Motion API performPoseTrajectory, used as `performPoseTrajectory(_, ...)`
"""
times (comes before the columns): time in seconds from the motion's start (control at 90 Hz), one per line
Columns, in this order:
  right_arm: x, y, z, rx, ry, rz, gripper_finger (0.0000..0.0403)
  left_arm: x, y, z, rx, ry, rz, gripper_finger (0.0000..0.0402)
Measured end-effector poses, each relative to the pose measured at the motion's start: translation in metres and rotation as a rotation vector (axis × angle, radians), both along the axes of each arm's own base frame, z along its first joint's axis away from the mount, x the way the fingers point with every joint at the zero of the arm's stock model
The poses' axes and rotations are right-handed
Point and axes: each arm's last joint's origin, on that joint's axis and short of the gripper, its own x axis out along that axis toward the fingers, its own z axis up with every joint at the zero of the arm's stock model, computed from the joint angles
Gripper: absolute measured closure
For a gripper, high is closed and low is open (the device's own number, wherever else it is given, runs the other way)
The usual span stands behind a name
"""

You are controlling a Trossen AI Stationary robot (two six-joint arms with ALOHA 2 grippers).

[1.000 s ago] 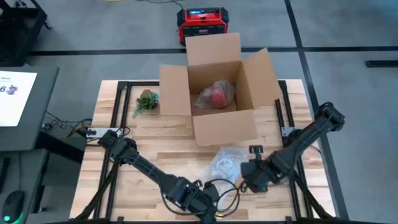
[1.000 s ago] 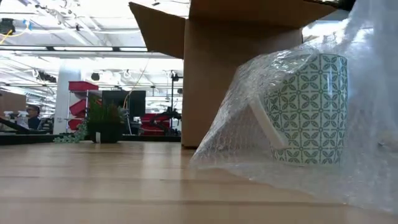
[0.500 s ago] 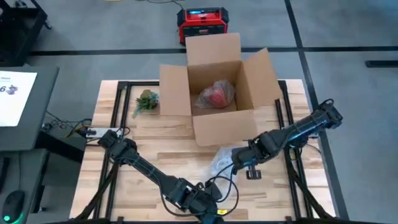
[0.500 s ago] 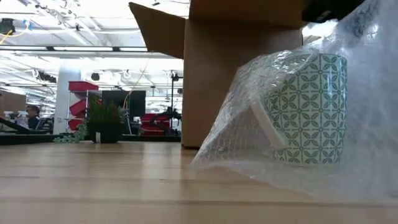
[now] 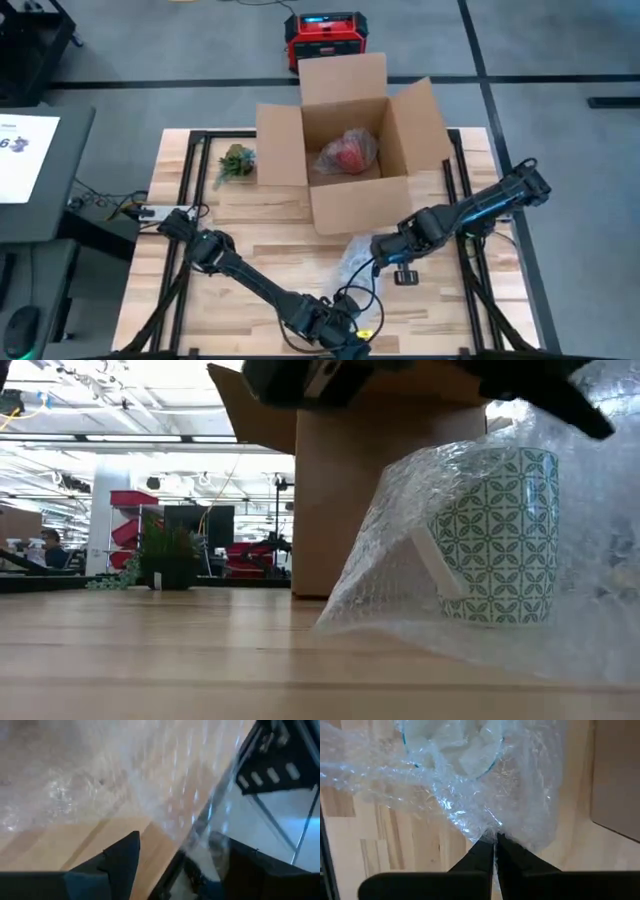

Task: Wrap mug
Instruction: Wrap the white mug with bubble wrap

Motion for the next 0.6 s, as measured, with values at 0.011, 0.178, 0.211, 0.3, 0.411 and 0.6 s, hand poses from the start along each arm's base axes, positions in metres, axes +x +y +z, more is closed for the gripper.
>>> performPoseTrajectory(0.011,0.000,0.000,0.000,0.000,0.000,0.000,0.0403,0.000,0.000,0.000,0.007,-0.005,0.007,0.0202)
performPoseTrajectory(0.178,0.000,0.000,0.000,0.002,0.002,0.001,0.0403,0.004,0.004,0.004,0.023,-0.045,0.034,0.0287)
performPoseTrajectory(0.211,0.000,0.000,0.000,0.002,0.002,0.000,0.0403,0.004,0.004,0.004,0.023,-0.044,0.032,0.0312)
performPoseTrajectory(0.3,0.000,0.000,0.000,0.002,0.003,0.001,0.0403,0.003,0.004,0.004,0.023,-0.031,0.038,0.0380)
performPoseTrajectory(0.411,-0.001,0.000,0.000,0.004,0.007,0.001,0.0403,-0.002,0.006,0.008,0.014,0.005,0.055,0.0397)
performPoseTrajectory(0.6,0.002,0.001,-0.004,0.019,-0.004,0.010,0.0403,-0.027,0.006,0.027,0.045,0.087,0.101,0.0401)
